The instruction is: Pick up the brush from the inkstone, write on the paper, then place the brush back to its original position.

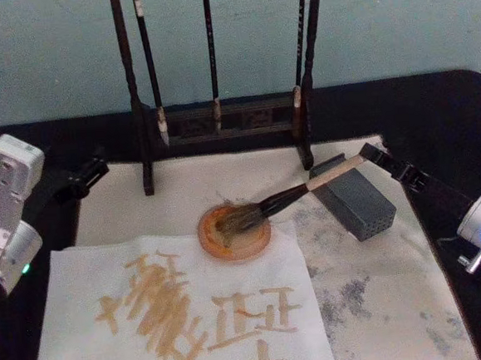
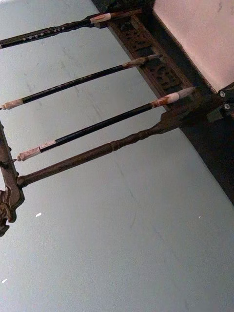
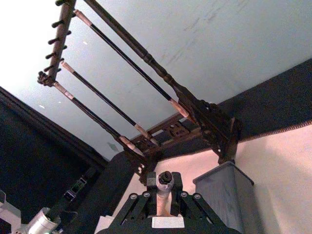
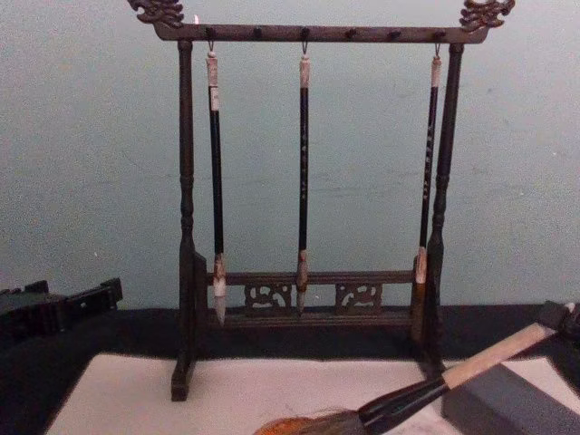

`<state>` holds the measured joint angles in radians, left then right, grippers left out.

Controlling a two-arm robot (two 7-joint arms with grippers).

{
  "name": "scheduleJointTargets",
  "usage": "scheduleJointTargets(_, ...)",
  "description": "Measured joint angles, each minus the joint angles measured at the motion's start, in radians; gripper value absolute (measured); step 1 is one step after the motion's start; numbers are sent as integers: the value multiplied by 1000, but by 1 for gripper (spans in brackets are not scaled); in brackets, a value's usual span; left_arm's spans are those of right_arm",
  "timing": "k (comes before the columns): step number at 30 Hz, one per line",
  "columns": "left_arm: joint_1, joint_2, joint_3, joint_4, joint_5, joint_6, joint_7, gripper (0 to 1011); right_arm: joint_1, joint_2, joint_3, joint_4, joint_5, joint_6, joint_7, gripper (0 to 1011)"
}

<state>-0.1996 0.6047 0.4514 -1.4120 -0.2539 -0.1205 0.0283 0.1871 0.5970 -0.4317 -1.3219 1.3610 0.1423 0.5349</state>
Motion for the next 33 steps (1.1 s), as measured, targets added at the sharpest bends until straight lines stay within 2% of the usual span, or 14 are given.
scheduleJointTargets(19, 0, 0, 0, 0, 0, 0, 0, 1000, 3, 5, -5, 0, 0, 8, -9, 172)
scheduleJointTargets(23, 0, 0, 0, 0, 0, 0, 0, 1002, 2, 4, -5, 0, -1, 8, -9, 329)
scheduleJointTargets(25, 0, 0, 0, 0, 0, 0, 0, 1000, 2, 4, -5, 0, -1, 8, -9, 368)
scheduleJointTargets(33, 0, 0, 0, 0, 0, 0, 0, 1000, 2, 4, -4, 0, -1, 7, -8, 632)
